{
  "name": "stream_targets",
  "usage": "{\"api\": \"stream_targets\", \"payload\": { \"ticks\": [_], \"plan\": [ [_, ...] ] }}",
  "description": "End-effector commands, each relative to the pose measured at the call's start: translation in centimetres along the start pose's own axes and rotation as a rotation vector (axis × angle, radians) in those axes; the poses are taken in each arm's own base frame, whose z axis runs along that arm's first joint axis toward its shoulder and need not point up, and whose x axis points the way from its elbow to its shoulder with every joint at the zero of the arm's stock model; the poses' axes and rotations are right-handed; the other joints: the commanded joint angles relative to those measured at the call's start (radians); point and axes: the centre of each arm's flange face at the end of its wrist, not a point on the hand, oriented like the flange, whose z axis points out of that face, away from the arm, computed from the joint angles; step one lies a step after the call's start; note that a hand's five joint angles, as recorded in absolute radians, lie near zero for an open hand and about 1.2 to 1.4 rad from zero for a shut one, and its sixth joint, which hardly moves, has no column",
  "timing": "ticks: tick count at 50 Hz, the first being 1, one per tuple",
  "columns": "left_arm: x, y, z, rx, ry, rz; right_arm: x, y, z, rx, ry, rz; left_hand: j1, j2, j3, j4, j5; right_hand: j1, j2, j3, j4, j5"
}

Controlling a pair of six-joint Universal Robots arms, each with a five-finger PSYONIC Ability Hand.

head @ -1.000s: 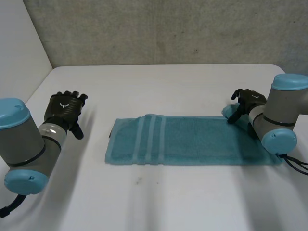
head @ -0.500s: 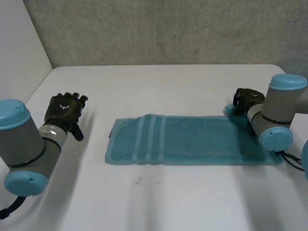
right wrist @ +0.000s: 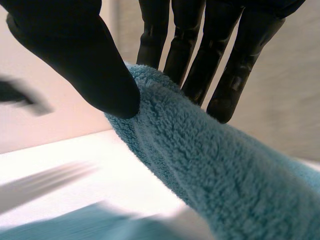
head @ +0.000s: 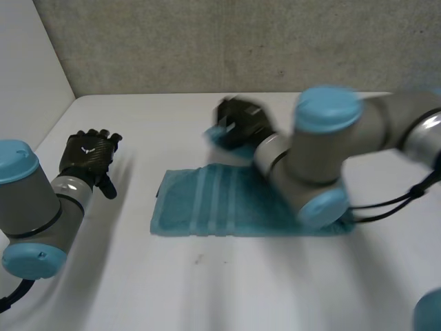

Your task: Fold the laundry

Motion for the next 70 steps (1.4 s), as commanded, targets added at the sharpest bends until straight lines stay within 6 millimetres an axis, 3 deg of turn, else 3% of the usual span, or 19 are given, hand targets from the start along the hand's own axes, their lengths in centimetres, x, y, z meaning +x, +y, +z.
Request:
{"api": "stream_targets", "payload": {
  "ticks": [1,7,8,9,10,11,12,14,16,19,24,30,40,49,54,56,65,68,70],
  "plan": [
    [-0.2,0.0,-0.2,-0.003,-0.004,-0.001,-5.8,8.6,-1.4,-0.180,-0.147,-0.012,-0.022,-0.031,-0.043,-0.032,-0.048,0.452,0.218,0.235,0.204,0.271],
    [0.0,0.0,-0.3,-0.004,0.003,-0.001,-6.4,9.6,-2.3,-0.232,-0.147,-0.074,-0.022,-0.031,-0.043,-0.032,-0.048,0.452,0.218,0.235,0.204,0.271],
    [0.0,0.0,-0.3,-0.004,0.003,-0.001,-6.2,9.2,-2.4,-0.233,-0.137,-0.102,-0.022,-0.031,-0.043,-0.032,-0.048,0.165,-0.069,-0.052,-0.082,-0.015],
    [0.1,0.0,-0.4,-0.003,0.006,0.000,-6.2,9.2,-2.4,-0.233,-0.137,-0.102,-0.022,-0.031,-0.043,-0.032,-0.048,0.162,-0.071,-0.055,-0.085,-0.018],
    [0.2,0.0,-0.5,-0.001,0.010,0.000,-6.1,8.2,-2.4,-0.216,-0.133,-0.134,-0.022,-0.031,-0.043,-0.032,-0.048,-0.448,-0.682,-0.665,-0.696,-0.629],
    [0.2,0.0,-0.5,-0.001,0.010,0.000,-6.1,8.1,-2.4,-0.216,-0.133,-0.135,-0.022,-0.031,-0.043,-0.032,-0.048,-0.454,-0.688,-0.672,-0.702,-0.635],
    [0.3,-0.2,-0.5,0.005,0.013,0.001,-6.5,6.5,-2.7,-0.191,-0.129,-0.165,-0.022,-0.031,-0.043,-0.032,-0.048,-0.770,-1.004,-0.987,-1.017,-0.950],
    [0.4,-0.3,-0.5,0.010,0.016,0.001,-6.4,4.7,-3.0,-0.161,-0.112,-0.196,-0.022,-0.031,-0.043,-0.032,-0.048,-0.770,-1.004,-0.987,-1.017,-0.950],
    [0.5,-0.6,-0.5,0.019,0.019,0.002,-4.1,1.6,-3.5,-0.123,-0.025,-0.227,-0.022,-0.031,-0.043,-0.032,-0.048,-0.770,-1.004,-0.987,-1.017,-0.950],
    [1.5,-1.6,-0.8,0.052,0.045,0.004,-2.6,0.4,-3.9,-0.114,0.019,-0.234,-0.022,-0.031,-0.043,-0.032,-0.048,-0.770,-1.004,-0.987,-1.017,-0.950],
    [3.8,-3.5,-1.5,0.114,0.106,0.008,1.5,-2.4,-7.7,-0.141,0.137,-0.324,-0.022,-0.031,-0.043,-0.032,-0.048,-0.770,-1.004,-0.987,-1.017,-0.950],
    [6.4,-5.3,-1.9,0.176,0.174,-0.025,5.5,-1.7,-10.7,-0.234,0.243,-0.408,-0.022,-0.031,-0.043,-0.032,-0.048,-0.770,-1.004,-0.987,-1.017,-0.950],
    [10.3,-2.1,-0.1,0.061,0.269,-0.012,10.6,2.3,-13.9,-0.296,0.336,-0.550,-0.022,-0.031,-0.043,-0.032,-0.048,-0.464,-0.697,-0.681,-0.711,-0.644],
    [10.8,-0.7,0.2,0.008,0.280,-0.010,11.9,3.9,-14.9,-0.336,0.355,-0.524,-0.022,-0.031,-0.043,-0.032,-0.048,-0.393,-0.626,-0.610,-0.640,-0.573],
    [10.9,-0.3,0.2,-0.009,0.278,-0.018,12.6,3.7,-14.9,-0.315,0.375,-0.528,-0.022,-0.031,-0.043,-0.032,-0.048,0.045,-0.189,-0.173,-0.203,-0.136],
    [10.8,0.1,-0.2,-0.028,0.278,-0.017,13.0,3.1,-14.4,-0.271,0.388,-0.543,-0.022,-0.031,-0.043,-0.032,-0.048,0.450,0.217,0.233,0.203,0.270],
    [8.8,-0.7,-2.3,-0.091,0.183,-0.011,13.5,-0.3,-12.4,-0.143,0.410,-0.626,-0.022,-0.031,-0.043,-0.032,-0.048,0.452,0.218,0.235,0.204,0.271],
    [7.5,-1.7,-3.3,-0.080,0.135,-0.018,12.0,-2.3,-11.0,-0.074,0.375,-0.679,-0.022,-0.031,-0.043,-0.032,-0.048,0.452,0.218,0.235,0.204,0.271],
    [6.7,-2.0,-3.6,-0.078,0.110,-0.022,9.2,-2.8,-10.0,-0.037,0.306,-0.697,-0.022,-0.031,-0.043,-0.032,-0.048,0.452,0.218,0.235,0.204,0.271]
  ]
}}
